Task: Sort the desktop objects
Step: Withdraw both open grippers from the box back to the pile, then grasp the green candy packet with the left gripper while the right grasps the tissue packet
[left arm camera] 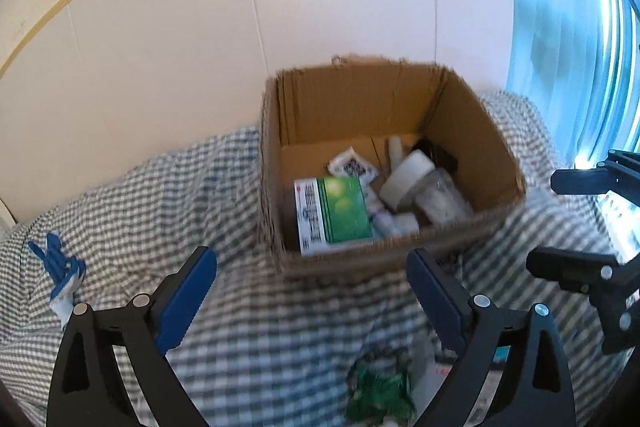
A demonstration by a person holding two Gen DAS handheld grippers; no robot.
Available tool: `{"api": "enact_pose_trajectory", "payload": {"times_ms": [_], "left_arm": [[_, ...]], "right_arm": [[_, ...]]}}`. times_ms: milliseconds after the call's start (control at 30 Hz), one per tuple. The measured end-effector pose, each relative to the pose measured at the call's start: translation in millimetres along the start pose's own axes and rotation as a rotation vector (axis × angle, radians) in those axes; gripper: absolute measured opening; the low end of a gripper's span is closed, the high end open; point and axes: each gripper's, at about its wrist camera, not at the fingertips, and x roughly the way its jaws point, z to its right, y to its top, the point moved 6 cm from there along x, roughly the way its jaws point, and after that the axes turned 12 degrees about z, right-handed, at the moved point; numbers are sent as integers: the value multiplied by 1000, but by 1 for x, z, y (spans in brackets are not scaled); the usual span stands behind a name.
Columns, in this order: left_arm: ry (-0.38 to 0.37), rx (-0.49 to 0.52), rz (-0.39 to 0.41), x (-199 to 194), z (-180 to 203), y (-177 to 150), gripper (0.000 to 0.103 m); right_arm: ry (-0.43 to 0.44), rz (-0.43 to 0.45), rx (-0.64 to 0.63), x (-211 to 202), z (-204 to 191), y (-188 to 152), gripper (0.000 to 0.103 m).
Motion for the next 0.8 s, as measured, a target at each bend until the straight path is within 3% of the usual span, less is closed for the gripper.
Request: {"api": "enact_pose_trajectory", "payload": {"times_ms": [333, 467, 633, 800], "left_arm": [[-91, -42, -158, 10, 14, -85, 98], [-137, -69, -272, 24, 22, -125, 98], [-186, -99, -346, 36, 34, -142, 98], [-208, -65, -398, 45, 49, -154, 98]], "right_arm": [[69, -116, 9, 12, -28, -63, 80], [90, -166, 41, 20, -29, -87, 80], [83, -181, 80, 22, -21, -94, 80], [81, -191, 81, 25, -18, -95, 80]]}}
